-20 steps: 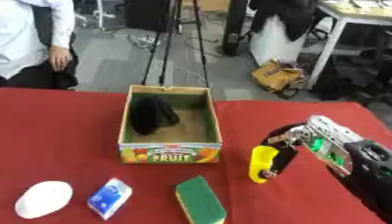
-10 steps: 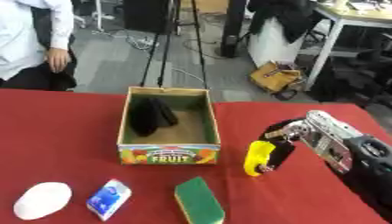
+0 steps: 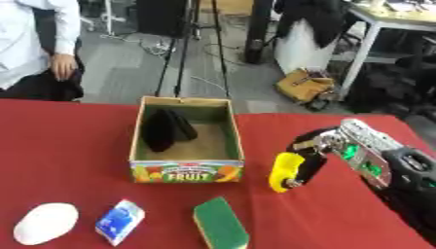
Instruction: Pick up objects on the table and place them in the box.
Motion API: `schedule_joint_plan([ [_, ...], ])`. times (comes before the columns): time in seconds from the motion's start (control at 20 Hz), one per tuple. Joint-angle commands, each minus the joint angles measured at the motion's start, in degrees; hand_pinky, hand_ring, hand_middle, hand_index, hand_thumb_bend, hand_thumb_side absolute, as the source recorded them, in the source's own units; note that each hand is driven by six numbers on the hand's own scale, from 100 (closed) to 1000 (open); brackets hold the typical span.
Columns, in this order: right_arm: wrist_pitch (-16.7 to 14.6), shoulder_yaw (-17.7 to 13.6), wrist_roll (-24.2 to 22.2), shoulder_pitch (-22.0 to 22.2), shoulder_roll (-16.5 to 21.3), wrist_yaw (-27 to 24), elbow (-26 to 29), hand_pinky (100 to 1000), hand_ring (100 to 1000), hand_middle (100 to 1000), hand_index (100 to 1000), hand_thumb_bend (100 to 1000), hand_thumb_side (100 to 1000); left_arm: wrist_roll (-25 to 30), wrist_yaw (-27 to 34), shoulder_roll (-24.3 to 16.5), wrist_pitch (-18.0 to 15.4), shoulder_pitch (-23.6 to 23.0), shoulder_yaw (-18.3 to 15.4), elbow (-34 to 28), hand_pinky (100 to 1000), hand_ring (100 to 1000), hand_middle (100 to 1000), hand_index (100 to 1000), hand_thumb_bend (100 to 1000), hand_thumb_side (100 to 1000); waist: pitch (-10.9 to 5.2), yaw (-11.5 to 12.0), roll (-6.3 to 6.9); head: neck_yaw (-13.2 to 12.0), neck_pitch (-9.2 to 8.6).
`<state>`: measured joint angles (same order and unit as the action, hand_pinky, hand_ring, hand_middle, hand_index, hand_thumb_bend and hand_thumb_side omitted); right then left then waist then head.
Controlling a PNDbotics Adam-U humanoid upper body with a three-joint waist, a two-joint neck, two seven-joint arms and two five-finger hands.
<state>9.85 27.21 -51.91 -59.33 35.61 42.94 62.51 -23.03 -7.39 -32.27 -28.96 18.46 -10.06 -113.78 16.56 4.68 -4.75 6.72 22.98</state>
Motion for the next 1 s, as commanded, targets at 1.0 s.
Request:
schedule_joint_plan([
  [1.0, 0.0, -1.4, -0.1, -6.1, 3.3, 0.4, -0.6, 729, 813, 652, 852, 243, 538, 0.2, 0.2, -2.9, 0.2, 0.2, -0.6, -0.8, 932, 947, 802, 860, 100, 985, -2.40, -0.1, -0.89, -0.4, -0.02],
])
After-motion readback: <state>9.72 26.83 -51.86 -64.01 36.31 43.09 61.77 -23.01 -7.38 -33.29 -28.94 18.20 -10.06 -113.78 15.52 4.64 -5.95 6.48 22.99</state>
